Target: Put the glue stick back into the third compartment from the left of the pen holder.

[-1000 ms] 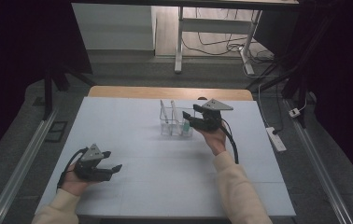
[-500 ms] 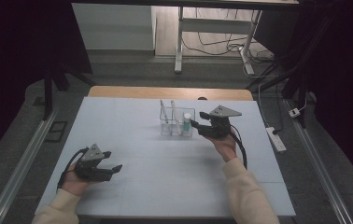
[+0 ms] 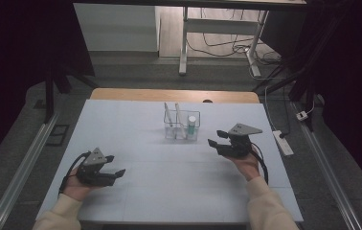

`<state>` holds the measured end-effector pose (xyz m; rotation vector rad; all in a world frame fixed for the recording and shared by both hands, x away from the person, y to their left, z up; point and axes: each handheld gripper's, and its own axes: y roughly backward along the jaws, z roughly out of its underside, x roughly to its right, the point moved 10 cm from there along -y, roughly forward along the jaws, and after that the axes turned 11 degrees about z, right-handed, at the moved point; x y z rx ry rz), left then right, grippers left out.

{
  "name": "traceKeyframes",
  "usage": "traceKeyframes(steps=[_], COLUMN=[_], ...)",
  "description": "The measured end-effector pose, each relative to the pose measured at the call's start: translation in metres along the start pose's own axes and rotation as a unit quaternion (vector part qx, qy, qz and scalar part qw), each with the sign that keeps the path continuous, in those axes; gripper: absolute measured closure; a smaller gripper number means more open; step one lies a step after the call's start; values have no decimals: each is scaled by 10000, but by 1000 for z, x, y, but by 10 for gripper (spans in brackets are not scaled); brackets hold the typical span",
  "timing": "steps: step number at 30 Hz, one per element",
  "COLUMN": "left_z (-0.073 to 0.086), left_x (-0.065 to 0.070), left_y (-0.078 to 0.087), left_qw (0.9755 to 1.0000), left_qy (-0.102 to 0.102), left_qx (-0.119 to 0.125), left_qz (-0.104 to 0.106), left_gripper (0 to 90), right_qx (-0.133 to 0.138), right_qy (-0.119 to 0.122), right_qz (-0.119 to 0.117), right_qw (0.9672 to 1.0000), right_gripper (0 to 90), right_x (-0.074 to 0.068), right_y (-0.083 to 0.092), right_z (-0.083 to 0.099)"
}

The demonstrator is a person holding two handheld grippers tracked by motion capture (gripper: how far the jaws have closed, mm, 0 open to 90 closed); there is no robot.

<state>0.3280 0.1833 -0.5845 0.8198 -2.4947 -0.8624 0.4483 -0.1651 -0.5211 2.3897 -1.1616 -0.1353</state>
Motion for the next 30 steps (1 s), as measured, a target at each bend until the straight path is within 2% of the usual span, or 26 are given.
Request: traceKeyframes(steps=[9, 17, 22, 30], left_z=[-1, -2, -3, -3], left_x=[0, 0, 0, -1], left_y=[0, 0, 0, 1], left_qw=[10000, 10000, 10000, 10000], left_qy=[7, 5, 9, 5], left_qx=[11, 16, 41, 49], left_qz=[-2, -11, -29, -36], left_gripper=[281, 280, 280, 280], right_qx=[-271, -380, -367, -394], right_qy=[71, 86, 49, 141], right_qz=[20, 132, 151, 153], right_qw=[9996, 9992, 9992, 9990], right_gripper=[423, 419, 416, 408], right_x=[3, 12, 15, 14], right_y=[34, 56, 62, 62], right_z=[30, 51, 58, 60])
